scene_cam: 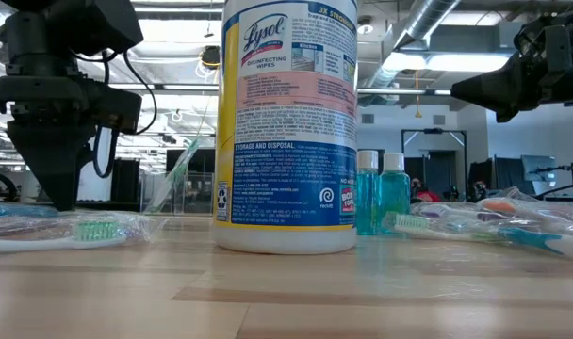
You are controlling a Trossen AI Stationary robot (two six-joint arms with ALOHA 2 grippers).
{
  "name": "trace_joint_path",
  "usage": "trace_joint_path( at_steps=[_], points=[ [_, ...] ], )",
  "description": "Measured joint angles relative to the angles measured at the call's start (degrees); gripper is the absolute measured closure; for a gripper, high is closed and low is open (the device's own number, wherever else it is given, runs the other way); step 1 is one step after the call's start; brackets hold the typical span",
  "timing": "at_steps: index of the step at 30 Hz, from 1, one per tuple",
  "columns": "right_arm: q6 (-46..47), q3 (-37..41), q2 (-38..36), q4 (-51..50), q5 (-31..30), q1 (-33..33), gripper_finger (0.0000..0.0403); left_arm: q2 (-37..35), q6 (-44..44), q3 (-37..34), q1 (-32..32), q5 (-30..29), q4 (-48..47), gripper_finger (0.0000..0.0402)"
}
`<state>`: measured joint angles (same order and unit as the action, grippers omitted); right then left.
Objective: Pick & Place toothbrushing station
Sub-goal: Put the left blue toothbrush into the transparent organizer
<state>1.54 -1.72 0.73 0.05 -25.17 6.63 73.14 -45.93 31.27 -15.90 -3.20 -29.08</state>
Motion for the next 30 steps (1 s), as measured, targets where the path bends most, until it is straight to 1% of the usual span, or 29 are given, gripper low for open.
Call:
trace_joint_path(
  at_steps=[8, 11, 19, 26, 30],
  points=[
    [0.0, 0.0, 0.0, 0.0, 0.0, 0.0, 0.0349, 0.0, -1.0, 0.0, 0.3, -2.7, 0.0, 0.0269],
    [0.0, 0.0, 0.0, 0.0, 0.0, 0.0, 0.0349, 0.0, -1.2, 0.0, 0.3, -2.9, 0.0, 0.0276],
    [0.0, 0.0, 0.0, 0.0, 0.0, 0.0, 0.0349, 0.0, -2.6, 0.0, 0.3, -3.1, -0.1, 0.0323],
    [0.0, 0.0, 0.0, 0.0, 0.0, 0.0, 0.0349, 0.0, -3.1, 0.0, 0.3, -3.0, -0.1, 0.0394],
    [0.0, 0.0, 0.0, 0.0, 0.0, 0.0, 0.0349, 0.0, -4.1, 0.0, 0.3, -2.9, -0.1, 0.0400]
  ],
)
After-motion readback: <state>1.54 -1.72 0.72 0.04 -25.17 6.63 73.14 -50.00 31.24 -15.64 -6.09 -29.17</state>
